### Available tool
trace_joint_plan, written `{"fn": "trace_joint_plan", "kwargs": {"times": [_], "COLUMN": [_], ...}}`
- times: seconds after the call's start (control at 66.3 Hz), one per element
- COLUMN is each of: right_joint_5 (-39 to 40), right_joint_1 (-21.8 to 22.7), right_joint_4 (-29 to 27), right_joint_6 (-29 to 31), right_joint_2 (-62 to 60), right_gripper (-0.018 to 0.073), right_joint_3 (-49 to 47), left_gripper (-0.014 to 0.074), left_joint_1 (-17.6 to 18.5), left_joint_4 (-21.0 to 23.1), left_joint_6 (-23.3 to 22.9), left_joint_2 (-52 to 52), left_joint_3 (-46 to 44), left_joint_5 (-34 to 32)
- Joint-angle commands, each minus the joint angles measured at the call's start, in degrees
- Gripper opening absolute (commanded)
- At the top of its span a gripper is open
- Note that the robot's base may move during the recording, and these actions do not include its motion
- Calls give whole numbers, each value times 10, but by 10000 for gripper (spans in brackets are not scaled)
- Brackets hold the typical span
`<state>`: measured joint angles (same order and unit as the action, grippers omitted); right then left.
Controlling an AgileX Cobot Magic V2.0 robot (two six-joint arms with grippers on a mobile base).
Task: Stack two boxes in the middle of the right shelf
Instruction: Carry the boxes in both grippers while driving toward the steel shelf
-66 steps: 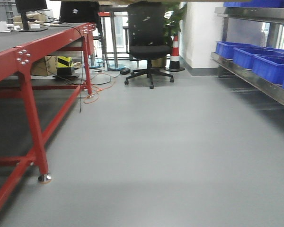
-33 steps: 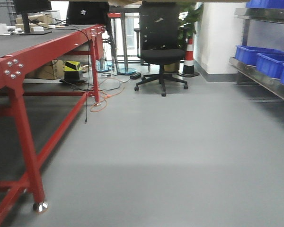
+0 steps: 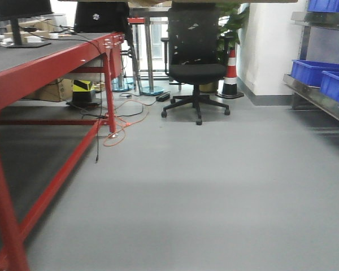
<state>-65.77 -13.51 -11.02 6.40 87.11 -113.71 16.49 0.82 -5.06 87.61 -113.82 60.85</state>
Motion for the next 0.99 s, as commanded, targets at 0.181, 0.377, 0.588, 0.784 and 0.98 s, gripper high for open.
{"fn": "trace_joint_plan", "kwargs": {"times": [0.181,0.377,0.588,0.784,0.98], "right_joint_5": [20,20,20,20,20], "right_joint_1": [2,2,2,2,2], "right_joint_4": [-1,-1,-1,-1,-1], "right_joint_6": [11,11,11,11,11], "right_joint_2": [-11,-11,-10,-10,-10], "right_gripper": [-152,-152,-152,-152,-152], "right_joint_3": [-9,-9,-9,-9,-9], "left_gripper": [-111,-111,-111,-111,-111], "left_joint_1": [-1,-1,-1,-1,-1], "left_joint_4": [-13,-13,-14,-14,-14], "left_joint_6": [1,1,1,1,1], "left_joint_2": [-9,-9,-7,-6,-6], "left_joint_3": [-5,-5,-5,-5,-5], "left_joint_5": [-38,-38,-40,-51,-51]}}
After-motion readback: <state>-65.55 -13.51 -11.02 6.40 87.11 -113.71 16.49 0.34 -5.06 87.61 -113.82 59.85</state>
